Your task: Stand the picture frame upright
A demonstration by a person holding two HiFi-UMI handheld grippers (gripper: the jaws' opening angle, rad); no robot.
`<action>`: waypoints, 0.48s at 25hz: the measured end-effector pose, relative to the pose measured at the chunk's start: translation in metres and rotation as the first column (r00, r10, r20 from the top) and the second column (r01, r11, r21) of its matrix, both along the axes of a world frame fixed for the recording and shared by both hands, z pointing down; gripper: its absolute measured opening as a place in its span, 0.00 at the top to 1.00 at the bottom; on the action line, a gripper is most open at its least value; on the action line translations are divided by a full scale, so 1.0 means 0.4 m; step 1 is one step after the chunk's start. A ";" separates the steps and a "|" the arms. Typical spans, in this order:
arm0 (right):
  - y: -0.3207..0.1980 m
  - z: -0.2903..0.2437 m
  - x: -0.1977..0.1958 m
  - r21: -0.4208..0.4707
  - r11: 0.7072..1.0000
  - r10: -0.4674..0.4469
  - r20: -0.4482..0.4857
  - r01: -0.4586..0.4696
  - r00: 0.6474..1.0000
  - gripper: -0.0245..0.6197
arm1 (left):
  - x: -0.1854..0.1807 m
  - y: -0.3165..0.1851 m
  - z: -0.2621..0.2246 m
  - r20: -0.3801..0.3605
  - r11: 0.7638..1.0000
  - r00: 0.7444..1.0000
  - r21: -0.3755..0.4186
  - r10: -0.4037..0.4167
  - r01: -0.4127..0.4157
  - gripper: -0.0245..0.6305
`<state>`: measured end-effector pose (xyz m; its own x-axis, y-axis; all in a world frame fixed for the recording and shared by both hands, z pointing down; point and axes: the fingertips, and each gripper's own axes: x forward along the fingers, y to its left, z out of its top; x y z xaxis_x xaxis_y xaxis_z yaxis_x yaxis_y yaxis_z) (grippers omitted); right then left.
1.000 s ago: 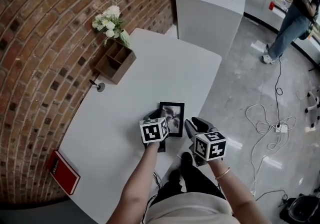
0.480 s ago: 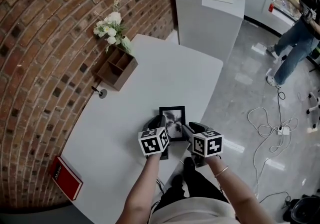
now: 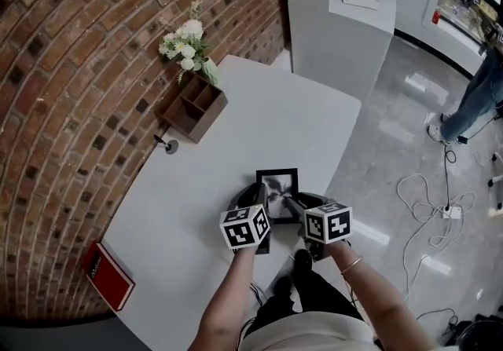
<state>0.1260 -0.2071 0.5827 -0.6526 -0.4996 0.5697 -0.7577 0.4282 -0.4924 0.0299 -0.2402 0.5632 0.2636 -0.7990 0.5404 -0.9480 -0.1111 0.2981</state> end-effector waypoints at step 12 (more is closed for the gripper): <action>-0.018 -0.084 -0.032 0.130 0.987 -0.090 -0.008 0.090 0.996 0.78 | -0.046 0.008 -0.067 -0.035 0.994 0.995 0.058 -0.089 0.091 0.87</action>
<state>0.1133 -0.2143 0.5489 -0.6969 -0.5085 0.5056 -0.7143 0.5549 -0.4264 0.0115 -0.2368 0.5363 0.2055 -0.8508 0.4837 -0.9450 -0.0439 0.3242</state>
